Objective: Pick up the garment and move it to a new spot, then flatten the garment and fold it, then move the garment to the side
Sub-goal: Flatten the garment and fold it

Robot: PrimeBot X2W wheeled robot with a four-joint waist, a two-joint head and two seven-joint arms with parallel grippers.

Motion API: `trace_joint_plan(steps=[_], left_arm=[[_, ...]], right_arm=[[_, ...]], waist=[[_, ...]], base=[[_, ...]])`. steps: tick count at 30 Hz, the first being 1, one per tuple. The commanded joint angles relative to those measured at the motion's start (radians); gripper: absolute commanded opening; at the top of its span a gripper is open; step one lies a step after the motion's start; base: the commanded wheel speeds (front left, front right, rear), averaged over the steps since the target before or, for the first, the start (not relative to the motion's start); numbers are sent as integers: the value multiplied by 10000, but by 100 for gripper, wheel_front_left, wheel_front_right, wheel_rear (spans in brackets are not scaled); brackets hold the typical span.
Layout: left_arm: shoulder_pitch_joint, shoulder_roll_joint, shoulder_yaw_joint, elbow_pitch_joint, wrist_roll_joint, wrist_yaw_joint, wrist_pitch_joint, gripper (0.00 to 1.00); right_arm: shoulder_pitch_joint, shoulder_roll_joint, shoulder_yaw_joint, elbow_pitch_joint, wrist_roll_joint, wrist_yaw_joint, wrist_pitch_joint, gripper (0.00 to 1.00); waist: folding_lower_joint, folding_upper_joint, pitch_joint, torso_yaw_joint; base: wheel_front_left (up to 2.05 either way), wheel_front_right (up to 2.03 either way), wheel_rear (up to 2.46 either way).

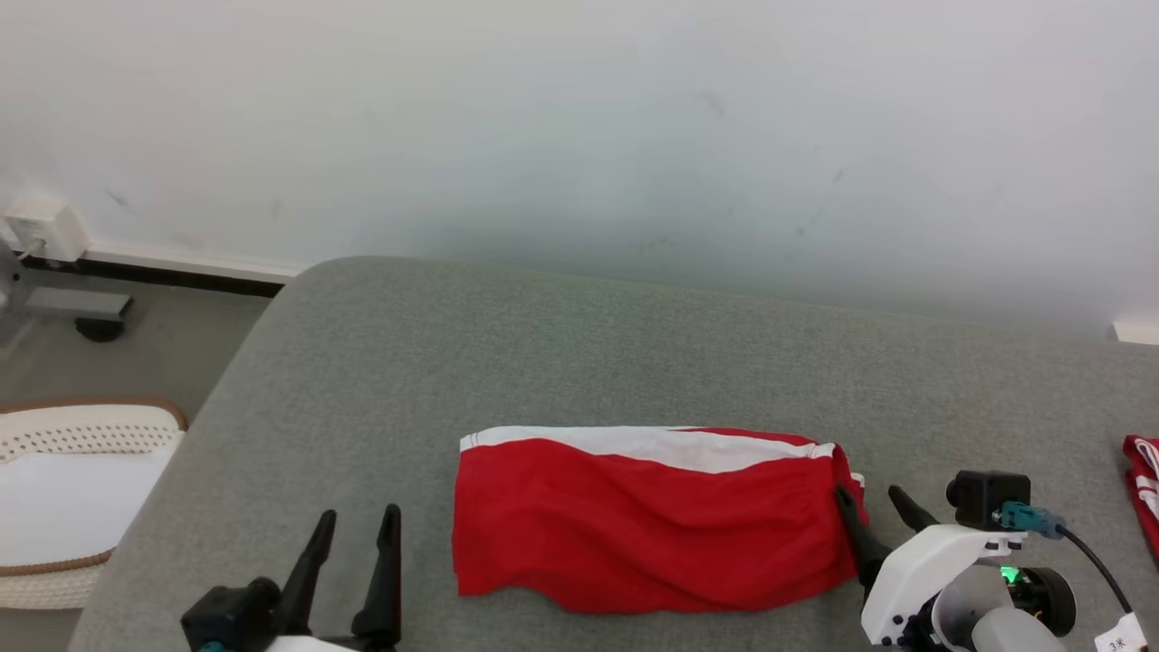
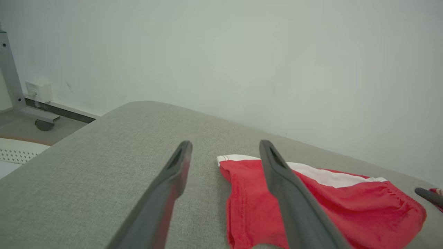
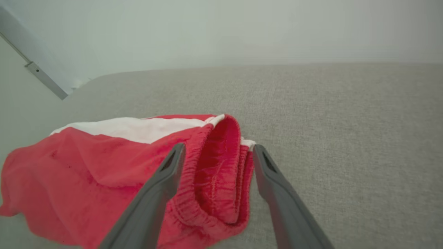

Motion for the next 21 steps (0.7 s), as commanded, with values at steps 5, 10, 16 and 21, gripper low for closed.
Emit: trace_joint_plan(steps=[5, 10, 16, 21], left_arm=[[-113, -269, 347, 290, 410, -327, 4, 100], [-168, -401, 526, 441, 648, -528, 3, 100], [-266, -568, 598, 656, 841, -713, 3, 100], [-330, -660, 611, 839, 907, -845, 3, 100]], right_arm=[[-644, 134, -405, 1696, -566, -12, 532, 100], [-1020, 179, -491, 2779, -566, -12, 902, 100], [-1369, 192, -331, 3624, -260, -12, 1154, 100], [-1428, 207, 94, 4076, 550, -12, 1638, 100]], waist=[[0, -1, 11, 298], [0, -1, 52, 384], [0, -1, 167, 525], [0, -1, 234, 721]], base=[[0, 0, 0], [0, 0, 0], [0, 0, 0], [0, 0, 0]])
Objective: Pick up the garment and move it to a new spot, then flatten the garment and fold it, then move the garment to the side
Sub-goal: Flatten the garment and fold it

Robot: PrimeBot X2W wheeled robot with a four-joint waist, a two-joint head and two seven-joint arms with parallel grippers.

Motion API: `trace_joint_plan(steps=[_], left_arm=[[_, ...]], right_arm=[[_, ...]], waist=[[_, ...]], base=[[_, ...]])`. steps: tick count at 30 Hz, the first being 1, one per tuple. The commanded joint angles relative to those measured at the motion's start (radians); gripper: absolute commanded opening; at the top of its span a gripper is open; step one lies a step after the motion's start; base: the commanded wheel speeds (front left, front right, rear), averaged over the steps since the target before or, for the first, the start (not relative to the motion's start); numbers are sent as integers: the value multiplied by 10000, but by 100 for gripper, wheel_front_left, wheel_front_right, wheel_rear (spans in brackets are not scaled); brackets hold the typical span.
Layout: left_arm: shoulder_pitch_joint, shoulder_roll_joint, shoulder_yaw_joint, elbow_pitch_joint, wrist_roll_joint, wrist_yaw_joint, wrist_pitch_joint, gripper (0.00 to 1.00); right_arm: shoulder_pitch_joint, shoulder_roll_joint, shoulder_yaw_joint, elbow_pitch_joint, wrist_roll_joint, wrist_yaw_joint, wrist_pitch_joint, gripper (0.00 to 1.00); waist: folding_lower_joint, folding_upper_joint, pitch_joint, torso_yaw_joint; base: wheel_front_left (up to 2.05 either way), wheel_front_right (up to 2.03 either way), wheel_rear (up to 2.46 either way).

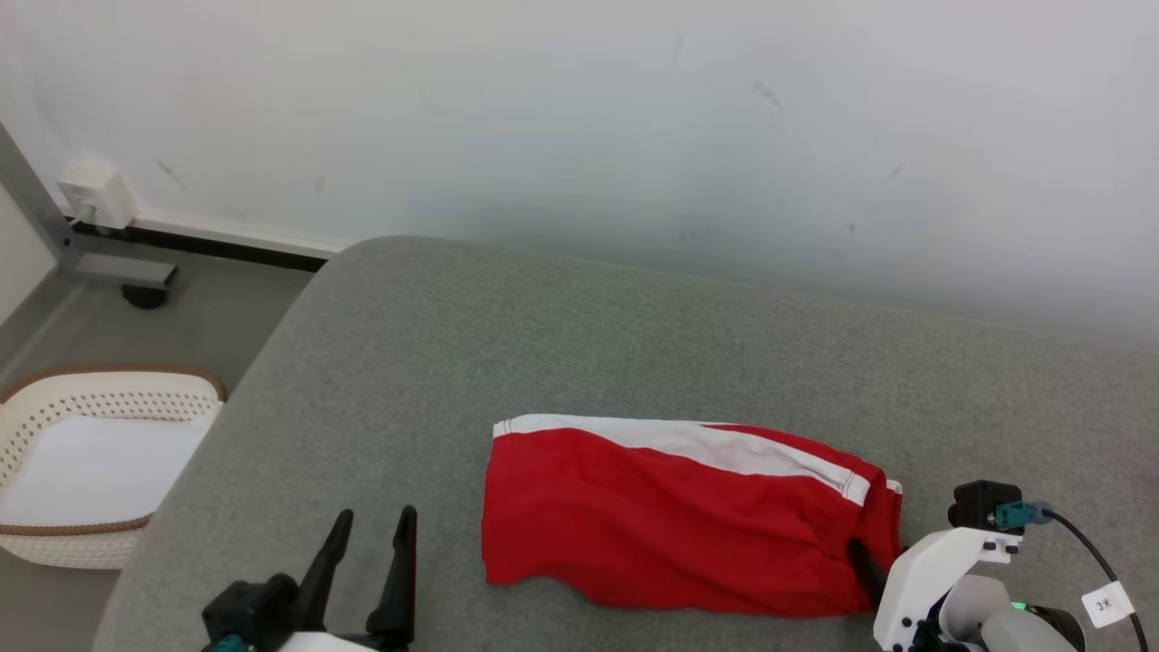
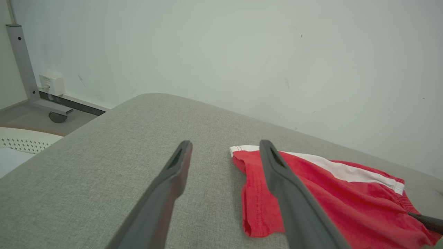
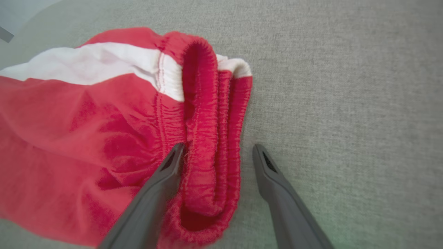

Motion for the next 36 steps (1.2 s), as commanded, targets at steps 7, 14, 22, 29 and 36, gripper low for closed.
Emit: trace_joint_plan(steps=[7, 14, 22, 29, 36], left_arm=[[-90, -62, 183, 190, 176, -142, 3, 100], [22, -112, 300, 189, 272, -172, 3, 100], [172, -189, 382, 188, 321, -220, 3, 100], [113, -244, 262, 280, 377, -255, 3, 100], [28, -287, 93, 428, 362, -295, 3, 100]], right_arm=[[15, 47, 474, 203, 1272, -9, 34, 0], [-316, -286, 500, -106, 1859, -9, -352, 0], [-114, -1457, 549, -903, 2680, -11, 23, 0], [39, -1910, 559, -1738, 3455, -11, 912, 0], [323, -1249, 213, -2979, 5060, -9, 1952, 0]], waist=[[0, 0, 14, 168], [0, 0, -58, -56], [0, 0, -120, -579], [0, 0, -186, -894], [0, 0, -203, -631]], base=[[0, 0, 0], [0, 0, 0], [0, 0, 0], [0, 0, 0], [0, 0, 0]])
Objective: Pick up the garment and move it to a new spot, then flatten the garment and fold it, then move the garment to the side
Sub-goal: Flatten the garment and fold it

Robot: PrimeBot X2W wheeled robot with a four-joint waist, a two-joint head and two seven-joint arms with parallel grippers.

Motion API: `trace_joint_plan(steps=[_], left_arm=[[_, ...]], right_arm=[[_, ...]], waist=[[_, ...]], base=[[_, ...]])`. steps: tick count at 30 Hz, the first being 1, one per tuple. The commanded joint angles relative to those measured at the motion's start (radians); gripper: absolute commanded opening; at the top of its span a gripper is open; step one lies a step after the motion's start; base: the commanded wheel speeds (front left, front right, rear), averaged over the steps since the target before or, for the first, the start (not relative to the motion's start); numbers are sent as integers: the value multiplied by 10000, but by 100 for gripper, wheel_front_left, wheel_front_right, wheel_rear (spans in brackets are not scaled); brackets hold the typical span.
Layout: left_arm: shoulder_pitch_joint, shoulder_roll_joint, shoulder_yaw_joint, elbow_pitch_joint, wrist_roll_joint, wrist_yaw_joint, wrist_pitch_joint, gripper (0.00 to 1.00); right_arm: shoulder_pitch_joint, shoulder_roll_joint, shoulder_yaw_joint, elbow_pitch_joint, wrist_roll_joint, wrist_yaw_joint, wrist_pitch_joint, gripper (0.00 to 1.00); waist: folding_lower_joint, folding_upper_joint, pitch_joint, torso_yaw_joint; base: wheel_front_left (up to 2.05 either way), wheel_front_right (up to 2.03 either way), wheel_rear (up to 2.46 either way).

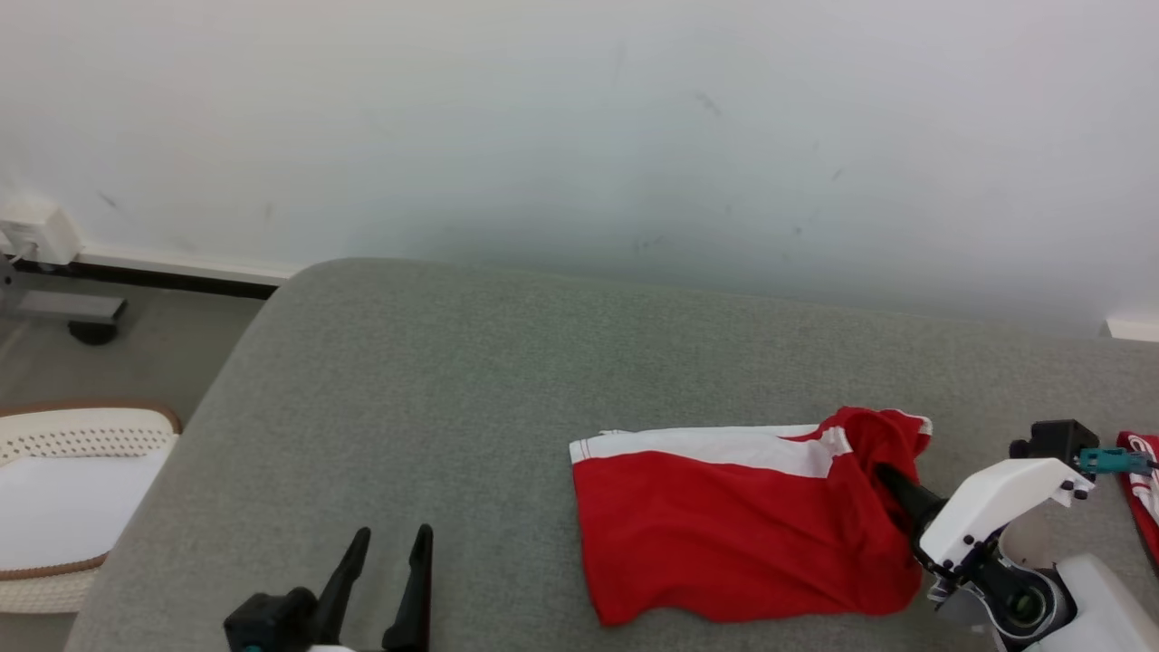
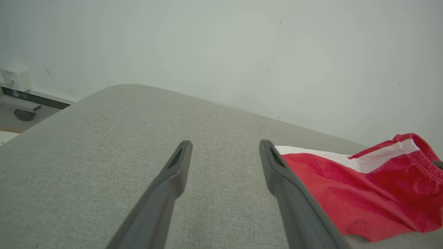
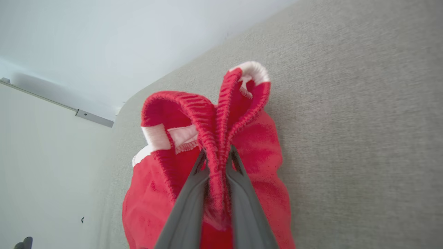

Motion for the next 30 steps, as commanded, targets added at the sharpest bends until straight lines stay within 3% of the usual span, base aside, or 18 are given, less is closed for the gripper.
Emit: trace_joint_plan(steps=[1, 8, 13, 17, 24, 25, 26, 27, 30], left_arm=[[-28, -1, 0, 67, 68, -34, 3, 100], [-62, -30, -62, 235, -12, -46, 3, 100], [-71, -46, -93, 322, -21, -50, 3, 100], [-110, -54, -111, 375, -35, -57, 3, 100], [-173, -69, -140, 482, -88, -68, 3, 100], [-186, -71, -146, 498, -101, -69, 3, 100], [-201, -74, -156, 513, -110, -70, 3, 100], [-216, -76, -160, 532, -119, -70, 3, 100], [-227, -80, -118, 561, -152, -65, 3, 100]], right_arm=[[141, 160, -58, -220, 260, -5, 136, 0], [272, 933, -160, -859, 1032, -4, 419, 0], [190, 1230, 101, -644, 1141, -4, 172, 0], [-97, 1316, 598, -185, 1070, -2, -207, 0], [-603, 1303, 2153, 655, 2242, -2, -887, 0], [-698, 1306, 2360, 834, 2417, -2, -975, 33], [-777, 1306, 2565, 964, 2629, -2, -1040, 88], [-849, 1309, 2789, 1053, 2807, -2, -1065, 100], [-983, 1303, 3396, 986, 3426, -2, -1263, 100]], waist=[[0, 0, 5, 188], [0, 0, 20, 983], [0, 0, 41, 1461], [0, 0, 65, 1761], [0, 0, 110, 2031], [0, 0, 117, 2048], [0, 0, 124, 2062], [0, 0, 129, 2069], [0, 0, 134, 2030]], base=[[0, 0, 0], [0, 0, 0], [0, 0, 0], [0, 0, 0], [0, 0, 0], [0, 0, 0], [0, 0, 0], [0, 0, 0], [0, 0, 0]])
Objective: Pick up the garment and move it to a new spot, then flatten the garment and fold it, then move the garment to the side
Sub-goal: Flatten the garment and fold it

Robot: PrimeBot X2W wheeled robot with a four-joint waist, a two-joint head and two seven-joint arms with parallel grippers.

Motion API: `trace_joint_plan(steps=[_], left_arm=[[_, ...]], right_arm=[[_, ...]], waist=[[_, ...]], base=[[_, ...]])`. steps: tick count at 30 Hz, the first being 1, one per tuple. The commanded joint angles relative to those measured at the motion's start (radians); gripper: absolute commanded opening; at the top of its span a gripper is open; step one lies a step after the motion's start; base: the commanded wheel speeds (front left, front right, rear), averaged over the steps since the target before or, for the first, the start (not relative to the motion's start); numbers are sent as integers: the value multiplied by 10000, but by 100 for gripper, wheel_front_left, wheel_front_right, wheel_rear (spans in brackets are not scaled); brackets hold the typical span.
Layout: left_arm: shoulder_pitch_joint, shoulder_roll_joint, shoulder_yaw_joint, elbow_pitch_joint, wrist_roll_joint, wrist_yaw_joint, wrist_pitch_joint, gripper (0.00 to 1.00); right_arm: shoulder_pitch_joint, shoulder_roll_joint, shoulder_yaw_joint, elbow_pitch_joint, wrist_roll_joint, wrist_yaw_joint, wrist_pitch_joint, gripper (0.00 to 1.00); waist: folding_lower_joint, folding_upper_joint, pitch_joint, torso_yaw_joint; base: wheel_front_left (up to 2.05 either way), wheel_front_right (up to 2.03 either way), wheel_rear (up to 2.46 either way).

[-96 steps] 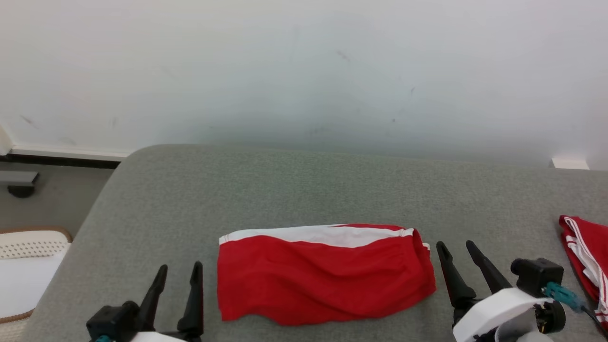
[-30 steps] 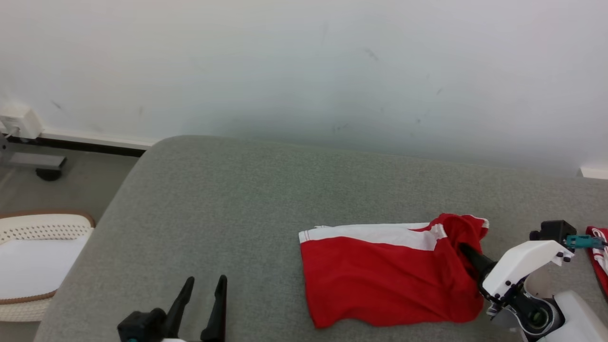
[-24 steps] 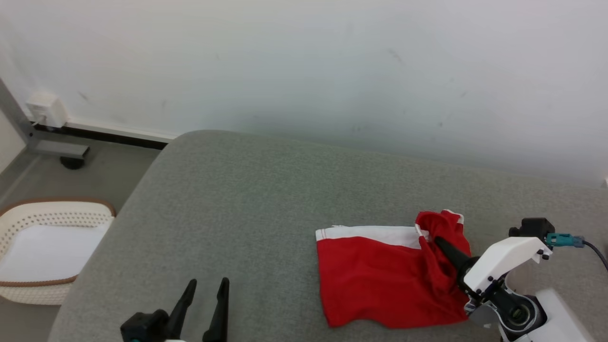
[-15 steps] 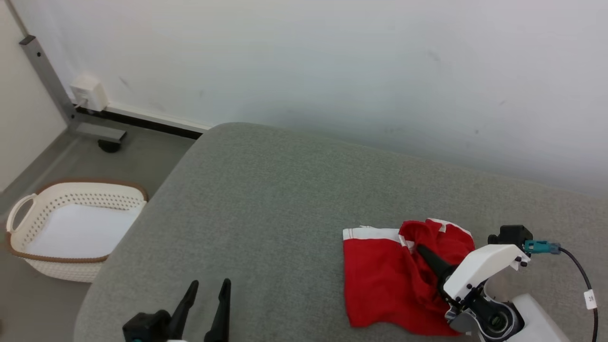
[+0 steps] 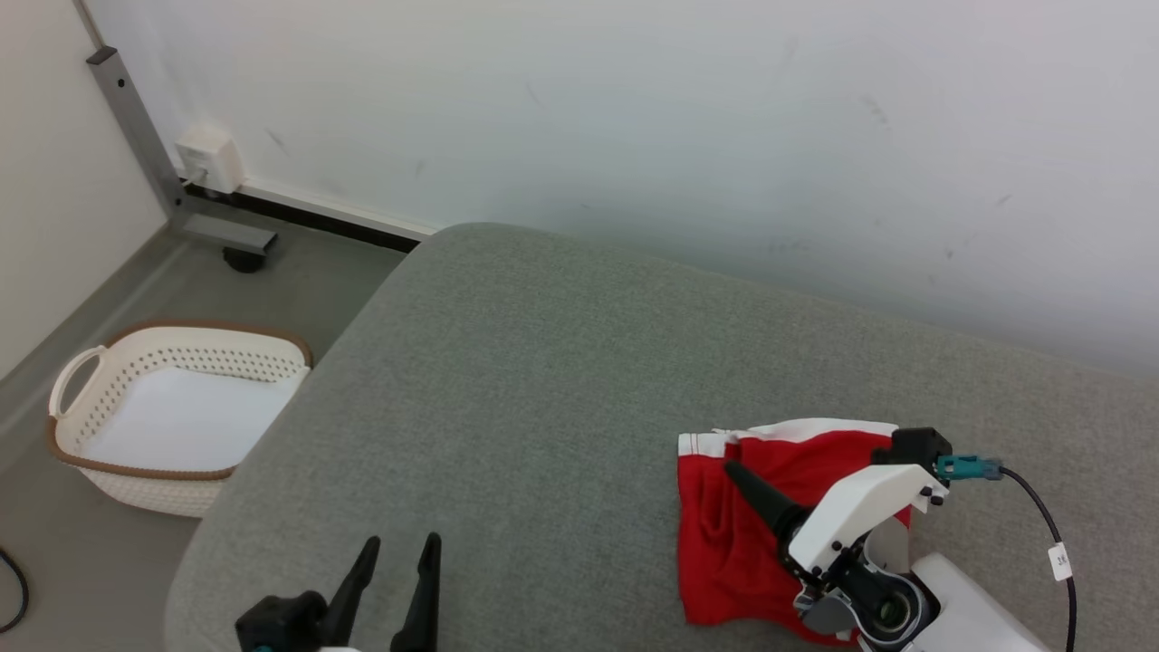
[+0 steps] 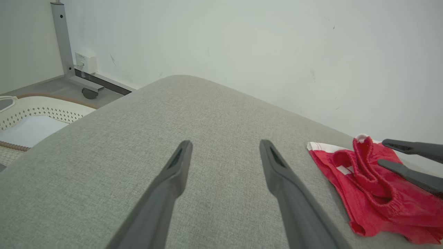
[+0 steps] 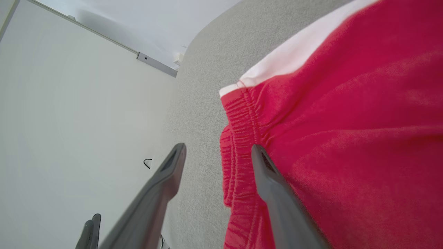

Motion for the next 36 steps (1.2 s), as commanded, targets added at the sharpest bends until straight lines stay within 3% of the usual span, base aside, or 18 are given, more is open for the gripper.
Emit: trace_joint_plan(steps=[1, 7, 10, 13, 20, 28, 32, 36], left_arm=[[-70, 28, 66, 12, -67, -19, 3, 100], [-42, 28, 182, -43, -9, -22, 3, 100], [-37, 24, 271, -192, 45, -24, 3, 100], [-4, 19, 347, -345, 96, -24, 5, 100], [-97, 33, 618, -686, 300, -25, 5, 100], [-165, 123, 1009, -1050, 453, -27, 3, 100], [-120, 125, 1174, -1127, 535, -28, 3, 100], [-26, 102, 1359, -1190, 598, -28, 5, 100]], right_arm=[[-168, -28, 333, -102, 360, 1, -181, 100], [-352, -29, 1032, -991, 1200, 1, -756, 100], [-468, -118, 1047, -1634, 946, 1, -1337, 100], [-356, -611, 1075, -2437, 534, 1, -2000, 100], [47, -2140, 1220, -3901, -880, 1, -3639, 100], [610, -3270, 982, -4143, -2965, 1, -4838, 100], [944, -3235, 467, -4102, -3836, 1, -4977, 100], [1893, -2808, -1047, -4494, -5324, 1, -5022, 100]], waist=[[0, 0, -9, -72], [0, 0, -85, -476], [0, 0, -125, -762], [0, 0, -157, -1077], [0, 0, -218, -1954], [0, 0, -233, -2965], [0, 0, -218, -3291], [0, 0, -180, -3648]], base=[[0, 0, 0], [0, 0, 0], [0, 0, 0], [0, 0, 0], [0, 0, 0], [0, 0, 0], [0, 0, 0], [0, 0, 0]])
